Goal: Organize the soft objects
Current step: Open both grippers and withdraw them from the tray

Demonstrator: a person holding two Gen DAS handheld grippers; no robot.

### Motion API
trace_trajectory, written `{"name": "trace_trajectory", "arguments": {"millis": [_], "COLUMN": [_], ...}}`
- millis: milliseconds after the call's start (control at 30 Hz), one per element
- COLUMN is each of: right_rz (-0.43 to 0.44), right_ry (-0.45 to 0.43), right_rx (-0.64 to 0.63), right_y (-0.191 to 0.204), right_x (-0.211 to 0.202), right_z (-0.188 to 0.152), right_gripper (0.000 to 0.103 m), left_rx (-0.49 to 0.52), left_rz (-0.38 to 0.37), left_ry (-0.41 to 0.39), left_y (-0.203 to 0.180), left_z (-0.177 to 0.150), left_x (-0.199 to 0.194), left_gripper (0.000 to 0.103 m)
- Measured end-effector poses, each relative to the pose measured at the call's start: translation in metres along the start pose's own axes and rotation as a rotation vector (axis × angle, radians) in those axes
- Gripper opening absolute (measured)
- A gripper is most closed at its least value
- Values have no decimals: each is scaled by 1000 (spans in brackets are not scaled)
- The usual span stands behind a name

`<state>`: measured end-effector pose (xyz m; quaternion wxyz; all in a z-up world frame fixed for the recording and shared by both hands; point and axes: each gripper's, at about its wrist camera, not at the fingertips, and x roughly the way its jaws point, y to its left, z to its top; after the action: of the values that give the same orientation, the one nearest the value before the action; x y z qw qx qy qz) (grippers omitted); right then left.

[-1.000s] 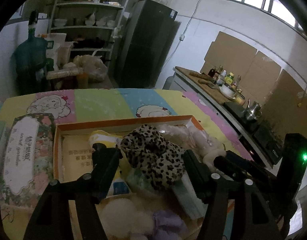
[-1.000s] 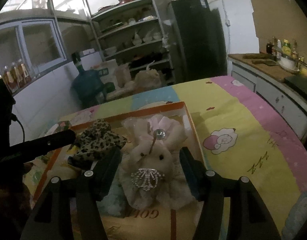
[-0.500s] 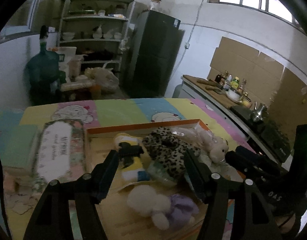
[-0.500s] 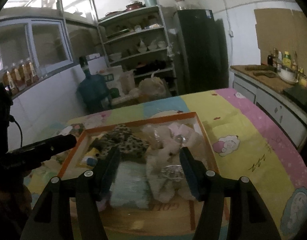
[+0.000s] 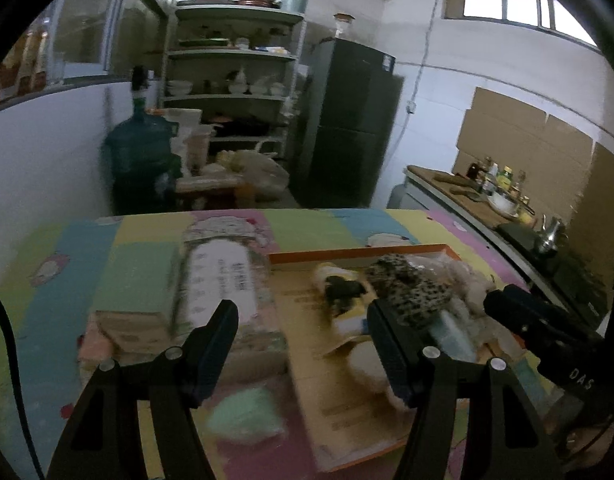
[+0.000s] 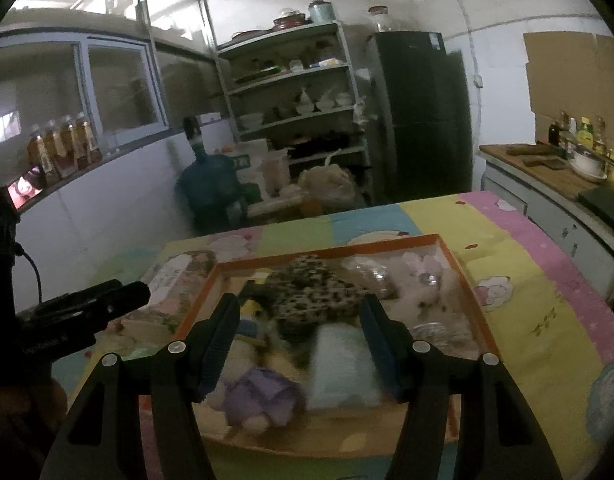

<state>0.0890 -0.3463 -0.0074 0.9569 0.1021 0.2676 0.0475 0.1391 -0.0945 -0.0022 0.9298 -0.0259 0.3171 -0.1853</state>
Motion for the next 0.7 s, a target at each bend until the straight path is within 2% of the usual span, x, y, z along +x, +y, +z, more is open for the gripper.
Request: {"name": "trace_trajectory", "arguments": {"millis": [700], "right_rz": [70], "right_ry": [18], "right_rx": [-97], "right_y": [93], "right_x": [8], "right_z": [-12], "right_gripper": [66], "left_rx": [-117], "left_rz": [92], "left_ry": [-49], "left_y": [102], "left_z": [-28], "left_x": [-57], "left_gripper": [67]}}
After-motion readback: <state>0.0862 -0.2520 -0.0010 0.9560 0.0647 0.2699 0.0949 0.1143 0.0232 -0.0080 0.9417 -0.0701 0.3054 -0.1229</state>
